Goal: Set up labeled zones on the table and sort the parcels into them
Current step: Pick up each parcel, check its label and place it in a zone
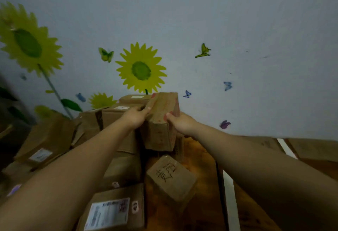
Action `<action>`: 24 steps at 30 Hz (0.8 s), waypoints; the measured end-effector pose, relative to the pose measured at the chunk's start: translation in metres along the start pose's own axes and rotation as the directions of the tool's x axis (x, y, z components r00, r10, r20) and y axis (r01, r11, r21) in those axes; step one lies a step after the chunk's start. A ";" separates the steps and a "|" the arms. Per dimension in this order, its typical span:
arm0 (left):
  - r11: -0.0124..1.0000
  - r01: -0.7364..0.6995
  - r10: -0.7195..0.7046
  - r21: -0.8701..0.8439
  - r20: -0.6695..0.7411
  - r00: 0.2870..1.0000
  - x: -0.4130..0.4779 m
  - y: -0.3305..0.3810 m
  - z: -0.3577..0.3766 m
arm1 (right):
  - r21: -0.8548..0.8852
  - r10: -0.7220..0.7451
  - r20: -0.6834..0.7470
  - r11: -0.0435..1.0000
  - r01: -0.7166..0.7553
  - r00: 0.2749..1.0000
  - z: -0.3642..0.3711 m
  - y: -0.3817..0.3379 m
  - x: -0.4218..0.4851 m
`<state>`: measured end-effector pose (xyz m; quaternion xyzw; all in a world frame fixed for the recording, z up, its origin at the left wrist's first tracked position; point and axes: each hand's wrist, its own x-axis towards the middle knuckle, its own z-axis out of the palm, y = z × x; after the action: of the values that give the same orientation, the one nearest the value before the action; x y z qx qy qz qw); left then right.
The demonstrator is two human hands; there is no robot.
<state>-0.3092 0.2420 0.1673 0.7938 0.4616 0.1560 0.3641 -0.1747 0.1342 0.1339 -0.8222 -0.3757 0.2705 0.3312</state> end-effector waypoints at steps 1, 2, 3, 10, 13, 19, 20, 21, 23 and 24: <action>1.000 -0.012 0.012 -0.019 0.035 0.999 0.008 -0.002 -0.001 | 0.044 0.039 -0.013 0.998 -0.038 0.999 0.004 -0.006 -0.005; 0.999 -0.013 0.016 -0.045 0.081 0.997 0.015 -0.005 -0.002 | 0.090 0.083 -0.031 0.993 -0.080 0.996 0.010 -0.010 -0.008; 0.997 0.005 0.006 -0.078 0.142 0.990 0.020 -0.008 -0.003 | 0.121 0.124 -0.057 0.986 -0.116 0.991 0.017 -0.013 -0.009; 0.979 -0.045 0.121 -0.197 0.391 0.913 0.014 -0.038 -0.016 | 0.268 0.278 -0.255 0.941 -0.208 0.926 0.052 -0.035 -0.045; 0.951 -0.125 0.223 -0.284 0.344 0.912 0.003 -0.038 -0.027 | 0.295 0.221 -0.294 0.946 -0.132 0.930 0.051 -0.042 -0.066; 0.875 -0.011 0.251 -0.483 0.436 0.864 -0.034 -0.030 -0.058 | 0.350 0.122 -0.367 0.937 0.015 0.922 0.041 -0.060 -0.107; 0.846 0.050 0.246 -0.531 0.472 0.847 -0.037 -0.031 -0.060 | 0.396 0.155 -0.369 0.918 0.004 0.916 0.040 -0.064 -0.113; 0.807 0.119 0.233 -0.578 0.497 0.836 -0.038 -0.034 -0.061 | 0.429 0.185 -0.368 0.903 -0.010 0.911 0.038 -0.067 -0.117; 0.737 0.205 0.215 -0.643 0.512 0.832 -0.039 -0.035 -0.060 | 0.498 0.237 -0.337 0.866 -0.042 0.911 0.034 -0.072 -0.125; 0.729 0.223 0.204 -0.648 0.516 0.832 -0.040 -0.034 -0.061 | 0.525 0.240 -0.334 0.850 -0.031 0.911 0.031 -0.074 -0.129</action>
<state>-0.3867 0.2452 0.1877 0.6098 0.2489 0.0756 0.7487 -0.3026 0.0793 0.1945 -0.7671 -0.1577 0.2150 0.5835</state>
